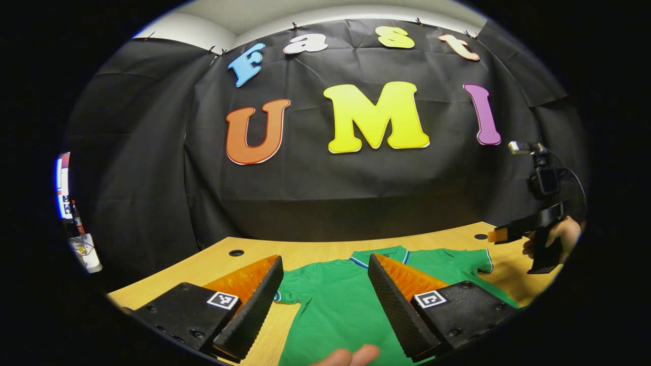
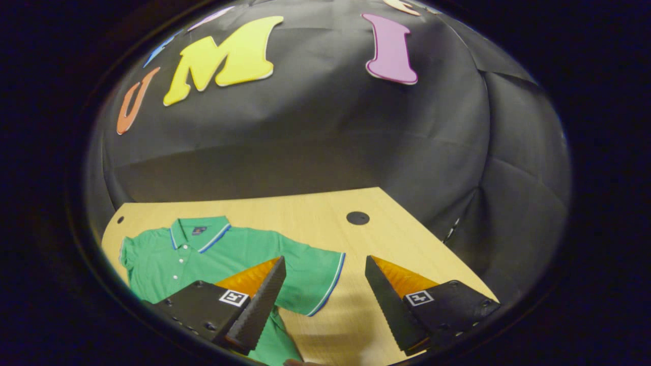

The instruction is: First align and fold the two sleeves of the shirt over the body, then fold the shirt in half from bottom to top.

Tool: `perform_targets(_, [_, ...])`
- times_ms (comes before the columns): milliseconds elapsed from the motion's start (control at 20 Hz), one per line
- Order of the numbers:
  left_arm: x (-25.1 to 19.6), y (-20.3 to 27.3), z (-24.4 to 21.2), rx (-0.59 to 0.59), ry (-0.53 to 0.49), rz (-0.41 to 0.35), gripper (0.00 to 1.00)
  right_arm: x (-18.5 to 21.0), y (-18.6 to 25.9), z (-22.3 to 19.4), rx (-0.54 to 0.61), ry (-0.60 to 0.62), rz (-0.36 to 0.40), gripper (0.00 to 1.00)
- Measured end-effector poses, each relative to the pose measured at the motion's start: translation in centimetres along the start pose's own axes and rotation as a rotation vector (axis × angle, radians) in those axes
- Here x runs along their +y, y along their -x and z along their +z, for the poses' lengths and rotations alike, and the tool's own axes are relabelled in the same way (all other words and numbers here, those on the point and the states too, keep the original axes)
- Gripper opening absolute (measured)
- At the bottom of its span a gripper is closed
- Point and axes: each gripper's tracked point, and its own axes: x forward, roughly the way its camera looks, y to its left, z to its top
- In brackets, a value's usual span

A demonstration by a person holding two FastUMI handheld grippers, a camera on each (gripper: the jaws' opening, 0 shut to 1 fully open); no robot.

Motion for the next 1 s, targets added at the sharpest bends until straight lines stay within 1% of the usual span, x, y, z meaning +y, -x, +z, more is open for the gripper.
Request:
perform_targets(50, [0.0,-0.1,-0.2,0.005,-0.001,-0.004,1.00,-0.2,-0.9,-0.9,0.033,-0.006,-0.014,0.96])
perform_targets(100, [0.0,-0.2,-0.4,0.009,0.000,-0.009,1.00,-0.2,-1.7,-1.7,0.063,-0.016,-0.015,0.94])
perform_targets(200, [-0.2,-0.5,-0.8,0.013,0.003,-0.023,1.00,-0.1,-2.6,-3.0,0.116,-0.049,-0.019,0.95])
perform_targets(350, [-0.2,-0.9,-1.4,0.022,0.013,-0.032,1.00,0.0,-3.5,-4.0,0.156,-0.054,-0.030,0.94])
perform_targets(500, [0.1,-0.9,-2.1,0.035,0.021,-0.033,1.00,0.3,-3.9,-4.9,0.197,-0.080,-0.018,0.94])
perform_targets(600, [0.3,-1.0,-2.5,0.045,0.028,-0.033,1.00,0.3,-4.2,-5.7,0.236,-0.087,-0.029,0.94])
perform_targets(650, [0.4,-1.0,-2.8,0.051,0.030,-0.031,1.00,0.3,-4.9,-5.6,0.223,-0.093,-0.033,0.90])
perform_targets(700, [0.5,-1.0,-3.0,0.055,0.031,-0.030,1.00,0.5,-4.9,-5.8,0.235,-0.102,-0.031,0.87])
perform_targets(750, [0.7,-0.9,-3.3,0.059,0.031,-0.028,1.00,0.6,-5.0,-5.5,0.219,-0.088,-0.027,0.80])
perform_targets(800, [0.9,-0.9,-3.5,0.064,0.032,-0.025,1.00,0.8,-5.1,-5.6,0.218,-0.078,-0.012,0.77])
perform_targets(850, [0.9,-0.8,-3.7,0.068,0.034,-0.024,1.00,1.2,-5.3,-5.5,0.210,-0.077,0.007,0.78])
perform_targets(900, [0.8,-0.9,-3.9,0.074,0.036,-0.026,1.00,1.1,-5.4,-5.2,0.205,-0.087,0.011,0.62])
perform_targets(950, [0.8,-0.8,-4.1,0.079,0.037,-0.027,1.00,1.3,-5.7,-5.1,0.202,-0.095,0.030,0.59])
perform_targets(1000, [0.8,-0.7,-4.2,0.083,0.036,-0.027,1.00,1.4,-5.8,-4.9,0.207,-0.119,0.047,0.45])
